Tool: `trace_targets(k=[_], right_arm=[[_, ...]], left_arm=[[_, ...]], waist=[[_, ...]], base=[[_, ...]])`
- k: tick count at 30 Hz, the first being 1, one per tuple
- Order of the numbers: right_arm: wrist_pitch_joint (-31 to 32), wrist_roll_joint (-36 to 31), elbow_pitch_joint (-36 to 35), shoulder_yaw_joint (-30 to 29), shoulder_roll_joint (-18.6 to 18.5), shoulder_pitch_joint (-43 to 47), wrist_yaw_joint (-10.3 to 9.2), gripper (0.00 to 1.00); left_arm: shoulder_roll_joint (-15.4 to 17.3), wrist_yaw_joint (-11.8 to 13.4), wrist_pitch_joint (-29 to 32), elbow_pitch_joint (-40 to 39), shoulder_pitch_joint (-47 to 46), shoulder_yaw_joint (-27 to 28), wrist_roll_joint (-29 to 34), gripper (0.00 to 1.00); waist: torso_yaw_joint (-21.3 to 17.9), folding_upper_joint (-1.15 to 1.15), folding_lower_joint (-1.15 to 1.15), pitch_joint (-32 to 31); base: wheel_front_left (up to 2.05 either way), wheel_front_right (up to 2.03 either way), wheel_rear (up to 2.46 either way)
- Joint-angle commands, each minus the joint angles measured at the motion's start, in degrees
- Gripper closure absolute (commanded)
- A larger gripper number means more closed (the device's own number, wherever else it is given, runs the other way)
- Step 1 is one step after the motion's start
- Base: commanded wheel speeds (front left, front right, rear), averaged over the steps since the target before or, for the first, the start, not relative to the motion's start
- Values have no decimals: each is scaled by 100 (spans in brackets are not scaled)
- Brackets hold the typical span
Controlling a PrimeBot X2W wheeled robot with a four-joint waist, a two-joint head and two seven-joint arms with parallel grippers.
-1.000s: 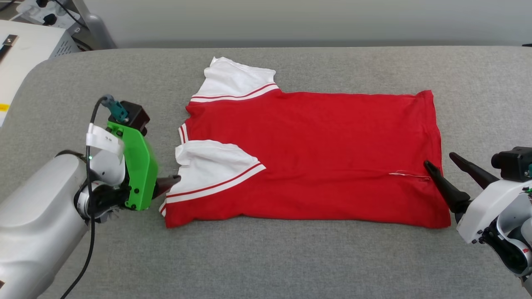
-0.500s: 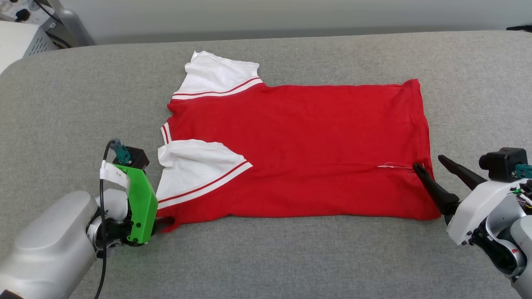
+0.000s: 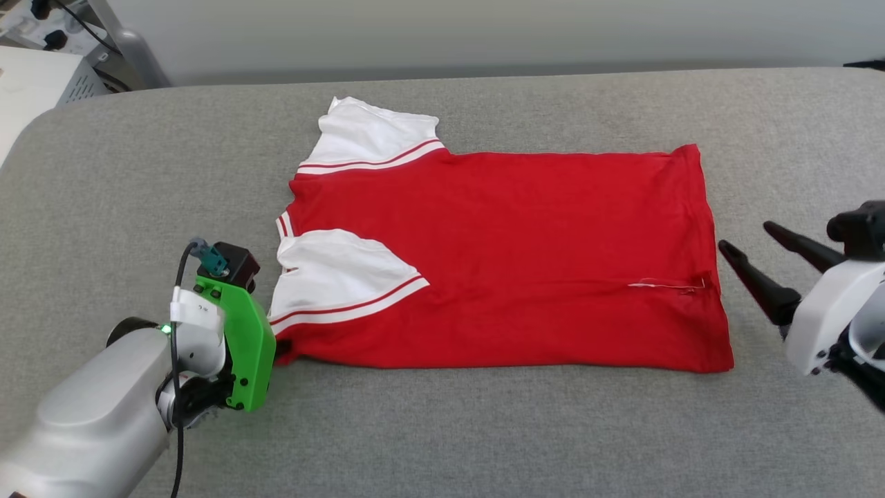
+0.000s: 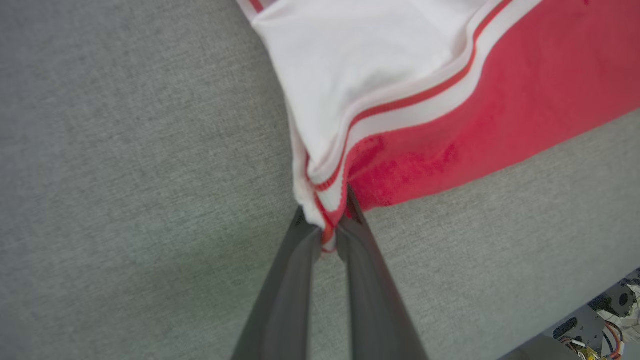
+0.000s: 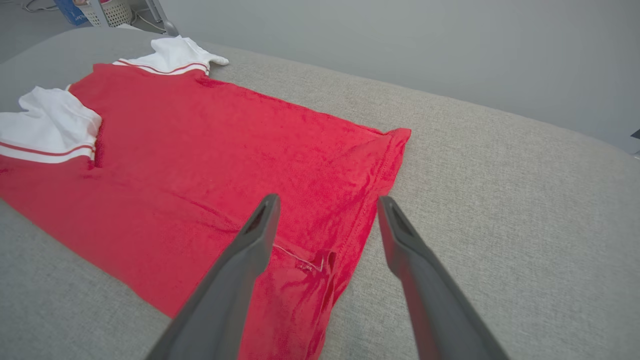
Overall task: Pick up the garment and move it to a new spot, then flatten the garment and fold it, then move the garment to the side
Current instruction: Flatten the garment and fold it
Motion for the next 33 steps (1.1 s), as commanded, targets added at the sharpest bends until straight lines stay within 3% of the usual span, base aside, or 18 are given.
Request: trace_targets(k=[1, 8, 12, 16, 24, 29, 30, 31, 33], right_arm=[[239, -14, -107, 2, -140, -148, -4, 0], [2157, 584, -409, 180, -728, -331, -4, 0], [2822, 774, -313, 219, -786, -288, -4, 0], [3021, 841, -59, 235, -574, -138, -4, 0], [2869, 773, 617, 413, 124, 45, -4, 0], [2767, 783, 980, 674, 379, 192, -4, 0], [2656, 779, 990, 706, 392, 182, -4, 63], [2533, 755, 978, 730, 383, 157, -4, 100], [2280, 728, 949, 761, 324, 107, -4, 100]], left_arm=[[91, -10, -111, -101, 54, -6, 35, 100], [303, 25, -454, -594, 51, -20, 272, 100], [344, 126, -503, -837, 59, -47, 380, 100], [336, 209, -530, -1022, 60, -53, 421, 100], [392, 308, -569, -1160, 77, -24, 423, 100], [378, 331, -582, -1144, 132, -34, 390, 100], [373, 334, -596, -1129, 156, -29, 368, 100], [376, 333, -607, -1117, 180, -28, 354, 100], [380, 346, -660, -1084, 240, -13, 319, 100]], waist=[[46, 0, 0, -50], [121, 0, 0, -49], [186, 0, 0, 43], [258, 0, 0, 165], [298, 0, 0, 365], [305, 0, 0, 391], [298, 0, 0, 377], [286, 0, 0, 359], [271, 0, 0, 292]], base=[[0, 0, 0], [0, 0, 0], [0, 0, 0], [0, 0, 0], [0, 0, 0], [0, 0, 0], [0, 0, 0], [0, 0, 0], [0, 0, 0]])
